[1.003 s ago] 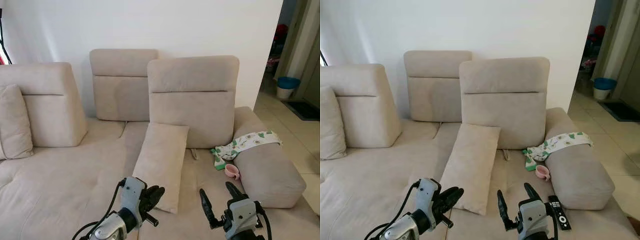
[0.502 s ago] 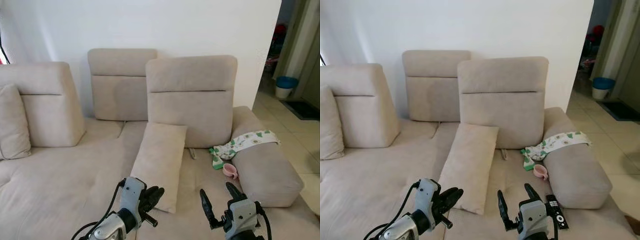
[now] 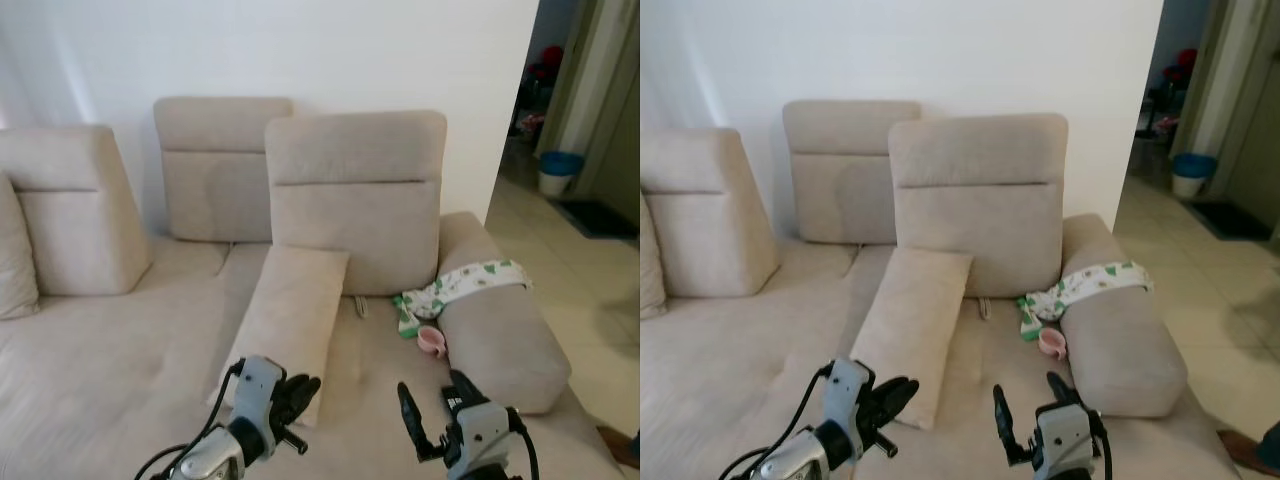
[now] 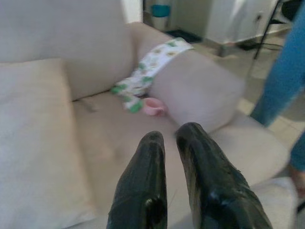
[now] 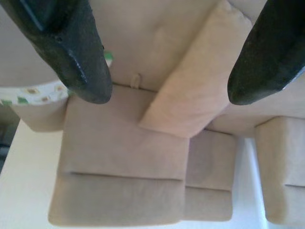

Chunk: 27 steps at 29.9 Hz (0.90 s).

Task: Move the pillow to the sofa from floor

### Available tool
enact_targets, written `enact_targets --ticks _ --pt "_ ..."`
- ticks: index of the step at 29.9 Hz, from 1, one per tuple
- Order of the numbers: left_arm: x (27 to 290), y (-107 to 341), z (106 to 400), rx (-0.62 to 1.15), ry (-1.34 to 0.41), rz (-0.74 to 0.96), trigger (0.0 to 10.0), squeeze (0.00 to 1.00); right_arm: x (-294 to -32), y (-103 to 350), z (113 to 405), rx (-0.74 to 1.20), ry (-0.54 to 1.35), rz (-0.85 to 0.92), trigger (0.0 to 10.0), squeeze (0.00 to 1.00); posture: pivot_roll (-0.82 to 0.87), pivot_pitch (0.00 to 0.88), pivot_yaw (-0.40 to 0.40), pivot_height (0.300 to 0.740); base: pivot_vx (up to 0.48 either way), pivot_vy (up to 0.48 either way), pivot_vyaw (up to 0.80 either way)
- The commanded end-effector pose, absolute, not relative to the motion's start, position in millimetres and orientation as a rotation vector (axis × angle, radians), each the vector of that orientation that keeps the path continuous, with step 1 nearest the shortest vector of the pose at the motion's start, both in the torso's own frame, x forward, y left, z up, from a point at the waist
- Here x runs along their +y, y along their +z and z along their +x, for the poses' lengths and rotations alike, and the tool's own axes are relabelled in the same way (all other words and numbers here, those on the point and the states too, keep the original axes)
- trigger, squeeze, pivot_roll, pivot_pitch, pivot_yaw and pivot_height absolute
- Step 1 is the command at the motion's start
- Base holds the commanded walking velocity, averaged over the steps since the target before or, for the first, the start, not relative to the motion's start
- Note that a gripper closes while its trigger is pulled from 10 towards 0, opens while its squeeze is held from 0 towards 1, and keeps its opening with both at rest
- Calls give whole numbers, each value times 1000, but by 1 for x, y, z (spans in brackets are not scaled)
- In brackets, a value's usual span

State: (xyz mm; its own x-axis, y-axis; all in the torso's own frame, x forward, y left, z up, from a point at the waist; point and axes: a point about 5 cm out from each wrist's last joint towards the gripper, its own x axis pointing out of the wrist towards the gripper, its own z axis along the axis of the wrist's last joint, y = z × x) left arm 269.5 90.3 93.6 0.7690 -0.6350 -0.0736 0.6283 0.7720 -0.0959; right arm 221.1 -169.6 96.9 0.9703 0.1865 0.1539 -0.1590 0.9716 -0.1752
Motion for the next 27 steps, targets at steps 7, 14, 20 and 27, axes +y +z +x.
enact_targets --ticks 7,14,20,27 --pt "91 93 269 106 -681 -65 10000 0 -170 96 221 -163 172 -160 10000 0 -63 0 79 740 0 -81 0" --pt "92 93 271 105 -670 -64 10000 0 -167 90 222 -121 214 -147 10000 0 -64 0 79 740 0 0 0" --pt "96 90 275 111 -629 2 10000 0 -166 88 225 -107 238 -153 10000 0 -64 0 79 740 0 0 0" --pt "119 46 281 372 -495 260 10000 0 -162 75 229 -17 329 -151 10000 0 -66 0 74 740 0 0 0"
